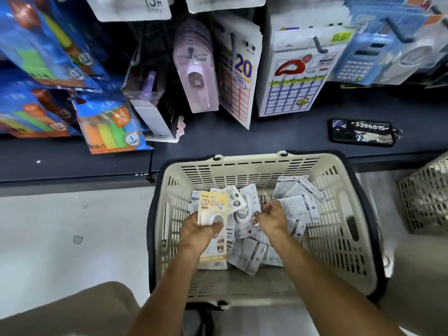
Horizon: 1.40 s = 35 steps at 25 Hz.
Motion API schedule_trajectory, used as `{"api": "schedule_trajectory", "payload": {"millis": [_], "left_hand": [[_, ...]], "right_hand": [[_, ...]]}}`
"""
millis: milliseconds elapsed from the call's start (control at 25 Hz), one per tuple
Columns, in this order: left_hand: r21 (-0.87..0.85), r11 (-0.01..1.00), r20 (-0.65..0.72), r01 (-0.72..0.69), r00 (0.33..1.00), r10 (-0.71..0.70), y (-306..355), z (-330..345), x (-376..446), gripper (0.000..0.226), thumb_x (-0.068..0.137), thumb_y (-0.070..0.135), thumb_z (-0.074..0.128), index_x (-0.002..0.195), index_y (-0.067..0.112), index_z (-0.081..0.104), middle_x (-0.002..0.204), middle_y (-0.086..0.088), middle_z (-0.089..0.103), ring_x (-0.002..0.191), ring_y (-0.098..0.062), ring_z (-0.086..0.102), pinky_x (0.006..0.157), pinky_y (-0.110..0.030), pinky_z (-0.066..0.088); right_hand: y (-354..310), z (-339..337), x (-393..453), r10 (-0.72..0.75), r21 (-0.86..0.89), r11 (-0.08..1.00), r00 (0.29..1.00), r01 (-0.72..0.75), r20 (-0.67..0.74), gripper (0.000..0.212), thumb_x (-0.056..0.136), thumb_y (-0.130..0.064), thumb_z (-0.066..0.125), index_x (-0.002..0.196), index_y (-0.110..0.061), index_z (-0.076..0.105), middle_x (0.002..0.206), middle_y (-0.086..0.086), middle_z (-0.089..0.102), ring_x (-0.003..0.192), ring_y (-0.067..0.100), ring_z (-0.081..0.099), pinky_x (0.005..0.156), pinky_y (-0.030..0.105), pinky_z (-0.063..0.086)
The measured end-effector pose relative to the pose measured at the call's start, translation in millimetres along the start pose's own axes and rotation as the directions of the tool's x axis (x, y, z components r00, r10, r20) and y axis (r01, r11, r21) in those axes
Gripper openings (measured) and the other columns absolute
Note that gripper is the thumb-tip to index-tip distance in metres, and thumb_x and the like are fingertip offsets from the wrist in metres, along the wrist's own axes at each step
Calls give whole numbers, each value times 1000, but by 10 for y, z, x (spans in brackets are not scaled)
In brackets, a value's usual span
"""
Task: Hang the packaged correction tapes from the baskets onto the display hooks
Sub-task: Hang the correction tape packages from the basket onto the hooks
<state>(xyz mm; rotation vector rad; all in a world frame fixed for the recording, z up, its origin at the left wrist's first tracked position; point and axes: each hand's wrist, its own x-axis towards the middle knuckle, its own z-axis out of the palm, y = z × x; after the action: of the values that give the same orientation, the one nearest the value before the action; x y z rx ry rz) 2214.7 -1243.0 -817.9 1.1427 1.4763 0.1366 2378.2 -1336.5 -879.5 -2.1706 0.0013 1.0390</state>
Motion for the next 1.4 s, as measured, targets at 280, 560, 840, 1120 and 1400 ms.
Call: {"api": "schedule_trajectory", "payload": {"millis": [280,560,840,1120,1400], "left_hand": [[-119,988,4,95,995,-95,33,113,30,23,85,5,74,94,26,69,106,4,72,97,-18,64,80,-28,48],[-73,986,107,148,984,-139,-38,25,5,13,86,20,81,92,20,70,107,4,74,116,-29,64,90,-33,47],[-129,956,256,262,940,-224,70,70,8,46,85,47,78,114,12,70,113,-4,76,94,-28,72,74,-31,54],[-78,990,34,118,993,-115,15,14,68,36,74,18,90,103,21,70,99,0,77,93,-21,71,79,-33,55],[12,998,10,-54,999,54,91,48,9,40,81,-6,76,114,15,67,93,8,73,90,-16,70,76,-26,60]], "right_hand": [[176,-653,-268,-87,369,915,816,-161,571,23,89,14,57,91,-10,59,104,10,68,95,23,69,78,37,61],[166,-508,-471,-115,53,992,609,119,785,42,89,13,59,66,-22,53,74,-5,52,70,7,55,63,19,52],[52,-638,-409,-147,32,981,633,190,760,42,88,11,63,63,-23,56,88,4,64,89,19,62,76,29,54],[280,-473,-342,-118,-492,723,789,484,603,75,85,10,59,144,-35,45,156,3,38,138,27,43,112,52,42],[37,-477,-170,-449,-414,574,694,707,563,24,95,-12,65,110,-30,72,133,-10,63,119,18,58,109,44,46]]}}
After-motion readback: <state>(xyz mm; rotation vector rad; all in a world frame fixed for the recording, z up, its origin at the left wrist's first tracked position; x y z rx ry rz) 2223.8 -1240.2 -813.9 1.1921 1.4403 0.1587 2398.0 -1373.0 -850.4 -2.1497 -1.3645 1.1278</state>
